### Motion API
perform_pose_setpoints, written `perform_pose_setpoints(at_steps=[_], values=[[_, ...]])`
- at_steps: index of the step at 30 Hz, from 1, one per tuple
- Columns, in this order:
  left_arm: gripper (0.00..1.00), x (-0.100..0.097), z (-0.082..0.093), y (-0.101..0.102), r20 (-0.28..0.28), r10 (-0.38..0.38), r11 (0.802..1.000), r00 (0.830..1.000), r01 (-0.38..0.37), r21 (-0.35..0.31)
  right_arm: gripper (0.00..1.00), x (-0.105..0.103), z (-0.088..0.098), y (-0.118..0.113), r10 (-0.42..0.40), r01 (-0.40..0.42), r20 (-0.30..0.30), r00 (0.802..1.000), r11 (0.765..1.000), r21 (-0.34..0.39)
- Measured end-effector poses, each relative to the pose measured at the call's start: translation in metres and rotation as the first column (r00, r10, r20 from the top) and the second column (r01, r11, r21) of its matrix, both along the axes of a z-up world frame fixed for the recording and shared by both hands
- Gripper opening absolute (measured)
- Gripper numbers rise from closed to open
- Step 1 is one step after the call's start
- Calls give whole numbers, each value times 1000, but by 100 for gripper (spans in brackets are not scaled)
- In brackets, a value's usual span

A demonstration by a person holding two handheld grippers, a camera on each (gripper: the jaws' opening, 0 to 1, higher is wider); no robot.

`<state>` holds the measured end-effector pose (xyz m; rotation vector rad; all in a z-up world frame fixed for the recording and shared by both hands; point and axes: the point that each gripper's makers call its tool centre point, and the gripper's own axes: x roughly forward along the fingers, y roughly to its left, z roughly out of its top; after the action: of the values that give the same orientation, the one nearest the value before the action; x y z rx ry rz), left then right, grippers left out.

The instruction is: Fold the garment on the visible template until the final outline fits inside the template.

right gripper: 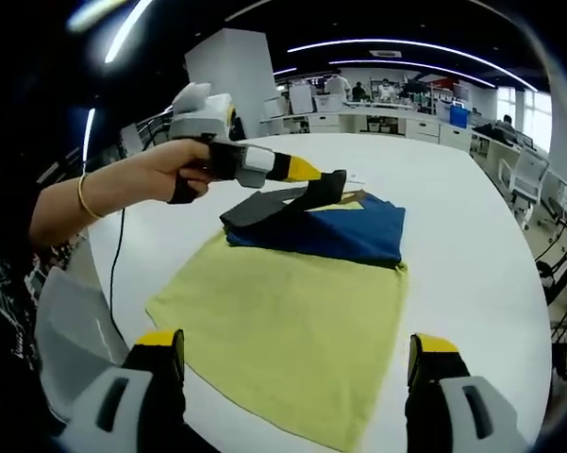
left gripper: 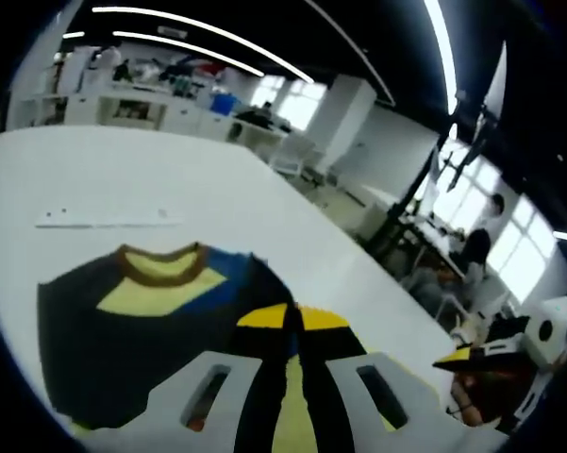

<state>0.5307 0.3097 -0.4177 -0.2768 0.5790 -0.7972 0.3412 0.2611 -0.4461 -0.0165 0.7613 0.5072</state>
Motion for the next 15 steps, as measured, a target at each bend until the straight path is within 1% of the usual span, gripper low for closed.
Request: perform_pose_setpoints(at_steps=[5,11,15], values=[[0,-4,7,-13,22,-32,999,999,33,-20,99,-2,-1,-2,-9,9,-5,1000,1000,0],[0,-15,2,-24,16,-72,997,997,72,-19,99,-3,-3,-3,-13,13,-8,1000,1000,0],[0,-24,2,-32,15,-98,994,995,99,-36,99,-3,-3,-2,-10,10,-9,1000,1000,0]])
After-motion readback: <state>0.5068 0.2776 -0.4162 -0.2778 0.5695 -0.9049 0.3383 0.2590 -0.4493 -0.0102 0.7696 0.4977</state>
